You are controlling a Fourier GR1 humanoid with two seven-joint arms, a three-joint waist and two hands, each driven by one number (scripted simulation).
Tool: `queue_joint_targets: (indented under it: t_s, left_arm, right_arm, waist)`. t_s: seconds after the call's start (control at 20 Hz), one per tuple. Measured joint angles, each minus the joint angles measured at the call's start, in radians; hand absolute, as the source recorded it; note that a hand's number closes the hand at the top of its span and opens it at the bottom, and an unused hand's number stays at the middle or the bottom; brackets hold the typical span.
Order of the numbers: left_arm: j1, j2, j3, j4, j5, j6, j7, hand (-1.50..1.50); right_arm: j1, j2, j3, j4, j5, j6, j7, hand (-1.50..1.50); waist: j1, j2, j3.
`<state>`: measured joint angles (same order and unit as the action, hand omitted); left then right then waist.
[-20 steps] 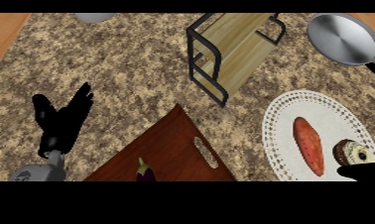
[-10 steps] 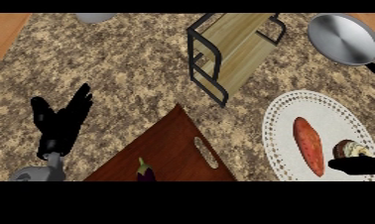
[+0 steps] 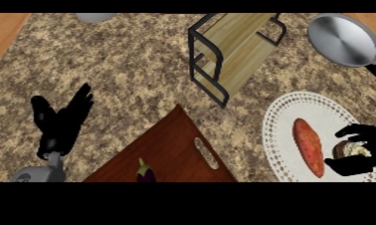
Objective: Pick the cupcake from the placemat and place it in the tiered shelf
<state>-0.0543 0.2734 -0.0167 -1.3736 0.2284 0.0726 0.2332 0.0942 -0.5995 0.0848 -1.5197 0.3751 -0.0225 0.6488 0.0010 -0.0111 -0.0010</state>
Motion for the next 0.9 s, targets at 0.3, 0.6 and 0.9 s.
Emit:
queue_joint_targets:
  t_s: [0.3,0.6,0.9]
  left_arm:
    - [0.005,-0.001,0.019,0.009,-0.006,-0.016,-0.009,0.0]
    - [-0.012,-0.008,0.01,-0.005,-0.012,-0.014,0.018,0.0]
    - [-0.028,-0.019,-0.01,0.001,-0.018,-0.023,0.024,0.0]
  right_arm:
    - [-0.011,0.066,0.023,-0.052,0.057,-0.033,-0.028,1.5]
    - [-0.035,0.053,0.161,-0.219,0.076,0.048,-0.185,1.5]
    - [-0.139,-0.02,0.357,-0.399,0.0,0.272,-0.521,1.5]
  waist:
    - [-0.004,0.0,0.004]
    - [0.019,0.004,0.007]
    - [0.048,0.006,0.007]
